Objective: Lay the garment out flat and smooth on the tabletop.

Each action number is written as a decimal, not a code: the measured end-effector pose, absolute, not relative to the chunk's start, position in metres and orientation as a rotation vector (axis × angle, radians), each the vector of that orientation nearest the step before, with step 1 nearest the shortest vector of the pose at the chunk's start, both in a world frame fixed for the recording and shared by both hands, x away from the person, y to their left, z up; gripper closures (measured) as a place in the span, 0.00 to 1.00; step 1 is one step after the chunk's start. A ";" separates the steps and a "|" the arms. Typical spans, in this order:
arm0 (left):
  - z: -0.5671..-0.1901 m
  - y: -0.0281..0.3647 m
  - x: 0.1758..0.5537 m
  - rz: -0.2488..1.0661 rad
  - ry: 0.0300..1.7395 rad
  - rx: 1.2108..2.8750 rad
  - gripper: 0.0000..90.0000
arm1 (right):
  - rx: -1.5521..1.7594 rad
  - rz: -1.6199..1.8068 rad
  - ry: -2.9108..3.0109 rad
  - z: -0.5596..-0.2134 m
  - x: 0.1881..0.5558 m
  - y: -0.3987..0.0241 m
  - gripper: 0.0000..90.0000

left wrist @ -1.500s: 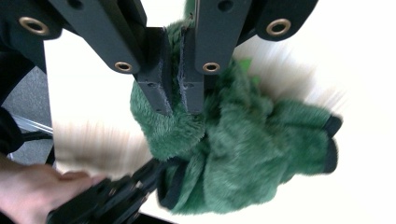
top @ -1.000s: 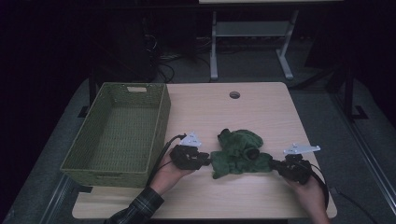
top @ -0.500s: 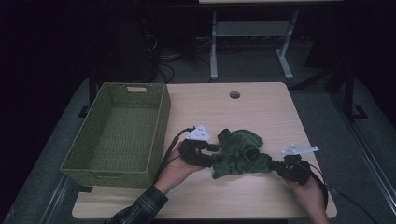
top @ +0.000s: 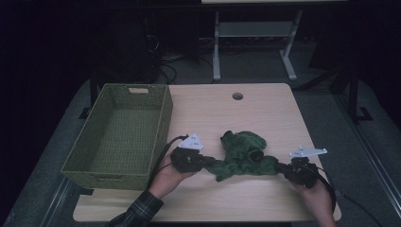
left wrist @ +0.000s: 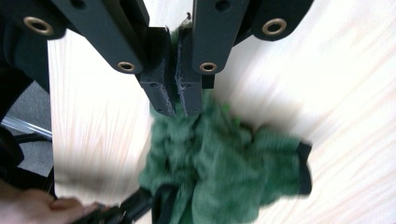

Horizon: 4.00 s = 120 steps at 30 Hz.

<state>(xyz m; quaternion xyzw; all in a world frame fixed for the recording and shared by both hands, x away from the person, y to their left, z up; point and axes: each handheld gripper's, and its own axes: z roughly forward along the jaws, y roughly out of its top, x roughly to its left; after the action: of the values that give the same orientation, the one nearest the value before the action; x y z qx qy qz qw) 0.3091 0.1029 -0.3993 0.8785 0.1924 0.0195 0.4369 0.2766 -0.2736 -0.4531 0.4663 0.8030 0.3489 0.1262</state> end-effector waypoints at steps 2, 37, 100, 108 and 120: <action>-0.407 0.114 0.301 0.037 0.495 2.204 0.95 | 1.370 1.014 2.336 -0.452 0.273 -0.276 0.94; -0.406 0.092 0.330 0.142 0.601 2.168 0.55 | 1.312 1.184 2.329 -0.431 0.272 -0.274 0.65; -0.457 0.070 0.379 0.013 0.623 2.242 0.99 | 1.325 0.941 2.409 -0.461 0.355 -0.268 0.96; -0.463 0.068 0.383 0.026 0.626 2.253 0.99 | 1.347 0.947 2.410 -0.465 0.357 -0.270 0.96; -0.466 0.065 0.392 0.034 0.658 2.202 0.98 | 1.362 1.015 2.348 -0.459 0.367 -0.275 0.78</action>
<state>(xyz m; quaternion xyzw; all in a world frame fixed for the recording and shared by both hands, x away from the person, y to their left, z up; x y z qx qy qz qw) 0.3924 0.0653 -0.4663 0.8742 0.2612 0.0134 0.4091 0.3666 -0.2750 -0.4586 0.4664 0.8042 0.3477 0.1215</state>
